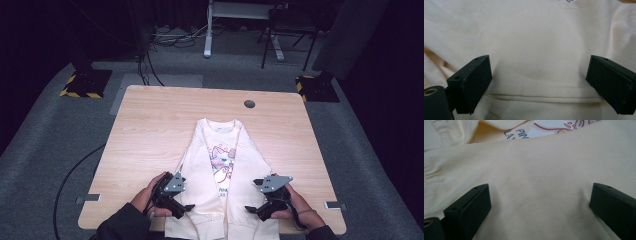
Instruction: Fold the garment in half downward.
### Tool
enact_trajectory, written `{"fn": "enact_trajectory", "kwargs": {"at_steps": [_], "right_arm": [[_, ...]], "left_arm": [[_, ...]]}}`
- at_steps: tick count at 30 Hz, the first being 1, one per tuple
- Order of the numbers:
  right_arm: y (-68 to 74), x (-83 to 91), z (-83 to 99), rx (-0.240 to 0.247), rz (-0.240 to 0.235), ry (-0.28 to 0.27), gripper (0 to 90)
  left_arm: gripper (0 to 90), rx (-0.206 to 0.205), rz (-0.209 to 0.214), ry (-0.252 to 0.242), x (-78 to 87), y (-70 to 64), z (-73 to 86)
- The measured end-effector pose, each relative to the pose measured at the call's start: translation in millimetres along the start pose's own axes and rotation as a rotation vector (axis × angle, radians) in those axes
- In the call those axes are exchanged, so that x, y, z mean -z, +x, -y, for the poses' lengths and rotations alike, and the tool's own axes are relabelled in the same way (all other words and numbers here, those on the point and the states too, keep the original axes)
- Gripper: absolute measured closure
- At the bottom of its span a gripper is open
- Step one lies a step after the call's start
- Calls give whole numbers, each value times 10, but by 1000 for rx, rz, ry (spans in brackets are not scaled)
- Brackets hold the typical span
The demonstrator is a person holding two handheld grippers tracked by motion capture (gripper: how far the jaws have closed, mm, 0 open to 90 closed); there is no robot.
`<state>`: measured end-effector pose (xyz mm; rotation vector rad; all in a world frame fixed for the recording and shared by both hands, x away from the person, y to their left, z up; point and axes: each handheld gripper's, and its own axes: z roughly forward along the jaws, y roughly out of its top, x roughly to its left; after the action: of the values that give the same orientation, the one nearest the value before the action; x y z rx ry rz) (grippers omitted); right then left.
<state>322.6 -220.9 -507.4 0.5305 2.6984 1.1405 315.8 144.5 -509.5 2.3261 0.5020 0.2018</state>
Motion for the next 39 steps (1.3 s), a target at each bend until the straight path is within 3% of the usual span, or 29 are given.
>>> {"fn": "enact_trajectory", "kwargs": {"at_steps": [10,15,17,19,33,39], "right_arm": [[24,5,-5,12,-14,9,32],[13,14,-32,31,-23,22,33],[-11,31,-55,40,-3,21,40],[-55,52,-79,29,2,3,41],[-532,4,-299,-42,170,-27,49],[-733,-108,-345,-106,175,-41,60]], "left_arm": [[62,0,9,-2,17,-36,21],[64,-34,17,55,51,-25,-26],[71,-30,0,50,60,4,-55],[71,6,-11,33,62,53,-83],[55,36,-111,25,-122,463,-390],[54,54,-135,67,-300,630,-445]]}}
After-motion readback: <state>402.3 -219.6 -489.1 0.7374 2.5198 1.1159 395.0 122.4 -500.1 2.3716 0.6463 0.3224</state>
